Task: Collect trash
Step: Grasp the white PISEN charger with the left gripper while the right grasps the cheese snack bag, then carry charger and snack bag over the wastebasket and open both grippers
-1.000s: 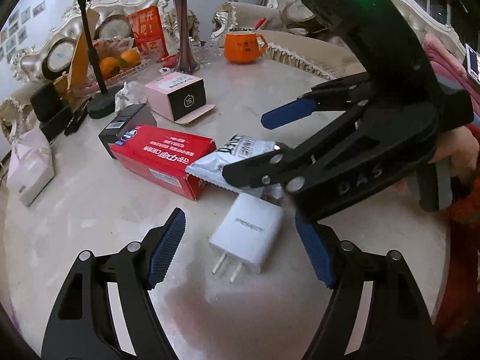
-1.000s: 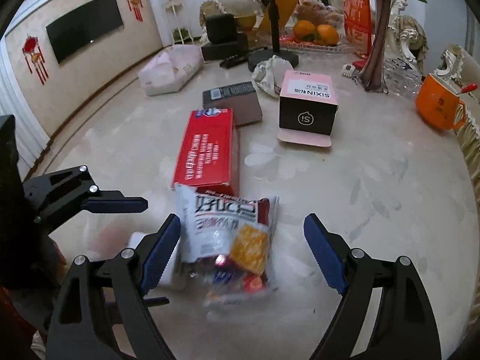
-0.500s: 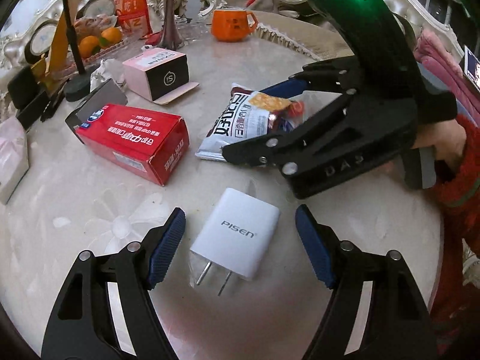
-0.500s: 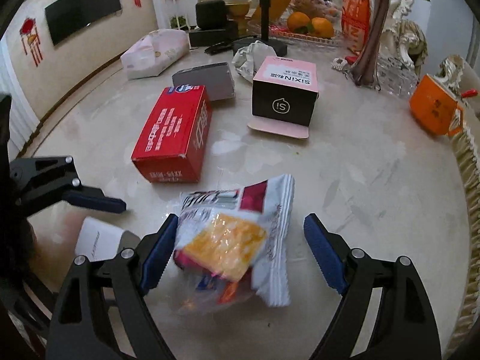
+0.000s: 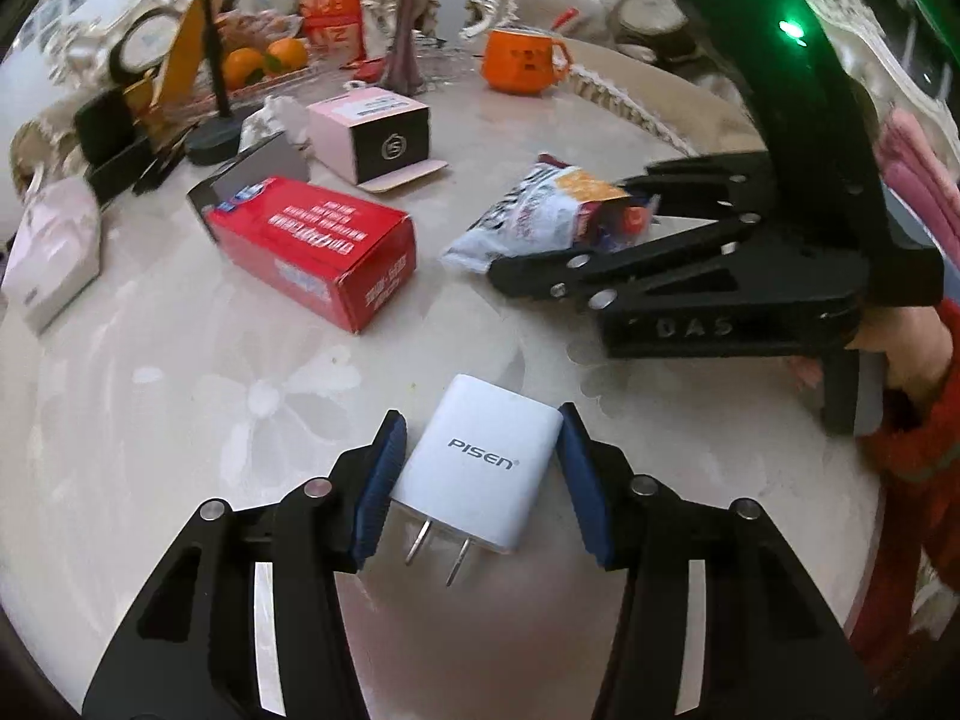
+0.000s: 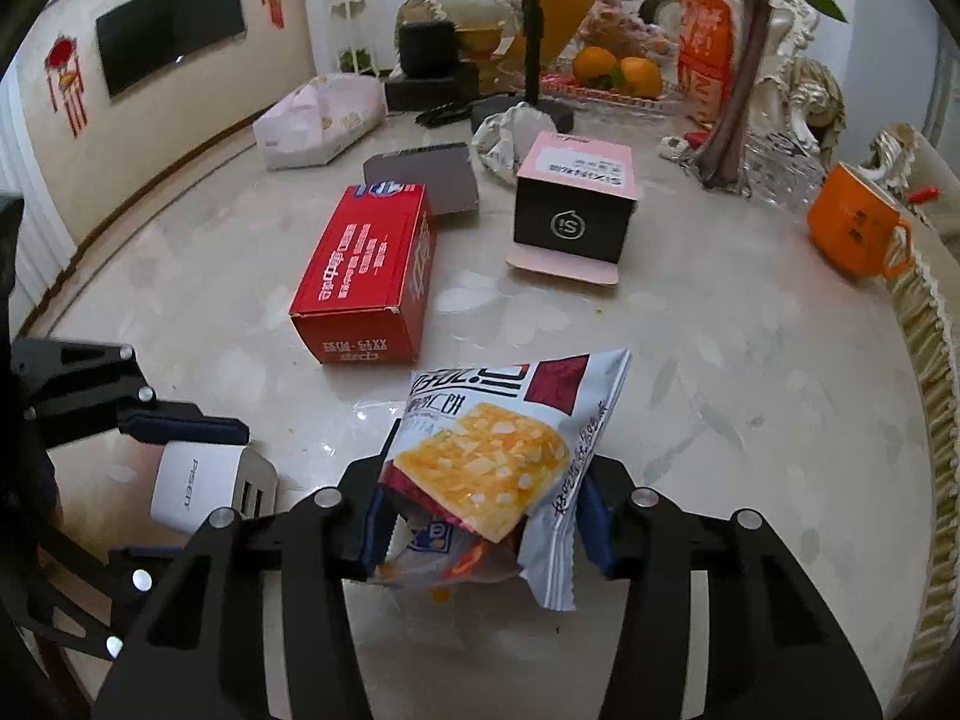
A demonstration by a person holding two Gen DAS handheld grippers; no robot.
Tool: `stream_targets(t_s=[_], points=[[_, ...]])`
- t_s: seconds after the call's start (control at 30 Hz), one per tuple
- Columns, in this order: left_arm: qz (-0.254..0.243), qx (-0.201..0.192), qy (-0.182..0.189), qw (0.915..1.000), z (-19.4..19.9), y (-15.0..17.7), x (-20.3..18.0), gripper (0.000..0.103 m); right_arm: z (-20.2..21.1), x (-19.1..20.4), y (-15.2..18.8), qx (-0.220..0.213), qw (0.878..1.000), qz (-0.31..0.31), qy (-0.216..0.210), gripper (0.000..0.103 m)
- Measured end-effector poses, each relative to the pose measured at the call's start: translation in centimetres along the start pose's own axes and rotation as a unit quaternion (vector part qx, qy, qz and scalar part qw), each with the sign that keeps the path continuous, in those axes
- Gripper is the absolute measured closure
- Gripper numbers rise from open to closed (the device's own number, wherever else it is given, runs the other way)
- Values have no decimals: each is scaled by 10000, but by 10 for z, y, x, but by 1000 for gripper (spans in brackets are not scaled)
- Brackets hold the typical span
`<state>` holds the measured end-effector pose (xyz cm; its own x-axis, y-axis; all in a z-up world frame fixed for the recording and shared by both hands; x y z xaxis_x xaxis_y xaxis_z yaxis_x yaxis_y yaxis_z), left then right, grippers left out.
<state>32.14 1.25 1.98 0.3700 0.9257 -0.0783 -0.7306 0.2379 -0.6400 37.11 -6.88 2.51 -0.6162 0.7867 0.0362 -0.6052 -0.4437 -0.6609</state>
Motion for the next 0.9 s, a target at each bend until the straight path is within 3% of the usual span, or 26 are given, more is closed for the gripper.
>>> stream_targets(t_s=[0.3, 0.53, 0.77, 0.9], points=[[408, -267, 118, 9987, 43, 17, -8, 52, 35, -5, 13, -286, 9978, -546, -230, 56], [400, -505, 142, 9978, 105, 54, -37, 52, 101, 18, 58, -608, 9951, -616, -474, 56], [407, -420, 256, 9980, 170, 137, -98, 52, 199, 78, 142, -880, 9926, -353, -756, 56], [554, -114, 317, 9979, 170, 194, -129, 52, 223, 114, 194, -690, 9931, -300, -904, 56]])
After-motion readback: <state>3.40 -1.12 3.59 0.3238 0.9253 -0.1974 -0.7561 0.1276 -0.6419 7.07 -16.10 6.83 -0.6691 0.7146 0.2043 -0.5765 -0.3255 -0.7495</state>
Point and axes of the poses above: each gripper's, at about its wrist camera, not at the fingertips, and z roughly against the way its jaws point, x to its left, y to its underside, the point moved 6 cm from there along -z, roughly the way its jaws point, and after that the axes turned 2 degrees about -x, right-handed, at the moved point
